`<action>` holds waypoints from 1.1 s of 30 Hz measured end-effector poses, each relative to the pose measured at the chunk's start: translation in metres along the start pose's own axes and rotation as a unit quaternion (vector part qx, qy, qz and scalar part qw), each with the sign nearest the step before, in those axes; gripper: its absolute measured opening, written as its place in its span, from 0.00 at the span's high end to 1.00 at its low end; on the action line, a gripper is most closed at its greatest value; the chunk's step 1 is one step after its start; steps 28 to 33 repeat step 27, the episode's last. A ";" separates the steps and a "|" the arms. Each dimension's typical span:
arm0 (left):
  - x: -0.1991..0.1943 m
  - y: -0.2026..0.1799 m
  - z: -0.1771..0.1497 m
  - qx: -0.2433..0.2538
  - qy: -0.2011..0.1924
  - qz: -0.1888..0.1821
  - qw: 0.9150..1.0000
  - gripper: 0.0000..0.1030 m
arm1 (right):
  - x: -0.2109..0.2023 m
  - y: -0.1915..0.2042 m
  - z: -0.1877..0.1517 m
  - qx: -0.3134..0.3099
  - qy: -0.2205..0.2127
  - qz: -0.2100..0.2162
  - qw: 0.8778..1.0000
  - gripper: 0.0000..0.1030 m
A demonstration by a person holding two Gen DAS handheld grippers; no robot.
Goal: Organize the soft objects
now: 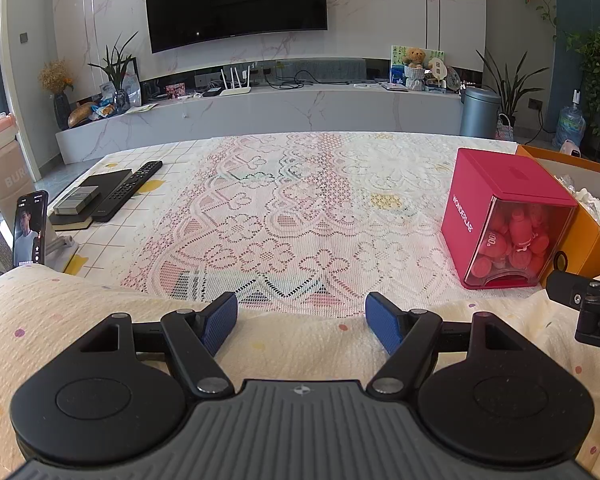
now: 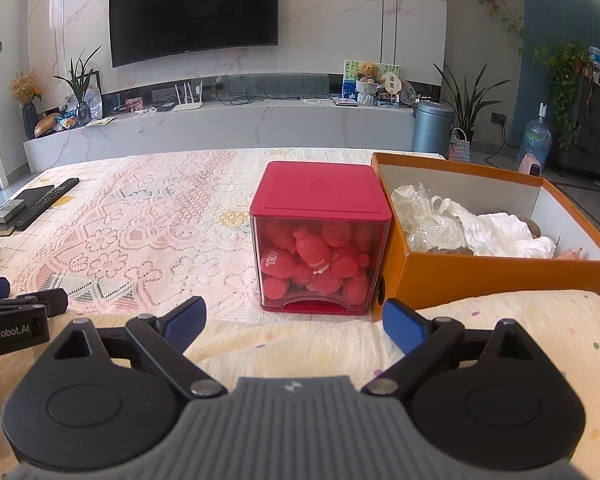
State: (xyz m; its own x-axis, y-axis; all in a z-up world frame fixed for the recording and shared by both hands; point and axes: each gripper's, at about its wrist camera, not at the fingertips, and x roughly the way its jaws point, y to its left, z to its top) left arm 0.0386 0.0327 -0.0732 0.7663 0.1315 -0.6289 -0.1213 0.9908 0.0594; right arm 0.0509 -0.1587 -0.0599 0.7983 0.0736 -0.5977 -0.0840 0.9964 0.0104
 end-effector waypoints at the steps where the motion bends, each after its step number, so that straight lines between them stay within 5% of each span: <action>1: 0.000 0.000 0.000 0.000 0.000 0.000 1.000 0.17 | 0.001 0.000 -0.001 0.000 0.000 0.000 1.000 0.09; 33: 0.000 0.000 0.000 0.000 -0.001 0.000 1.000 0.17 | 0.002 0.002 -0.003 0.000 0.003 -0.001 1.000 0.09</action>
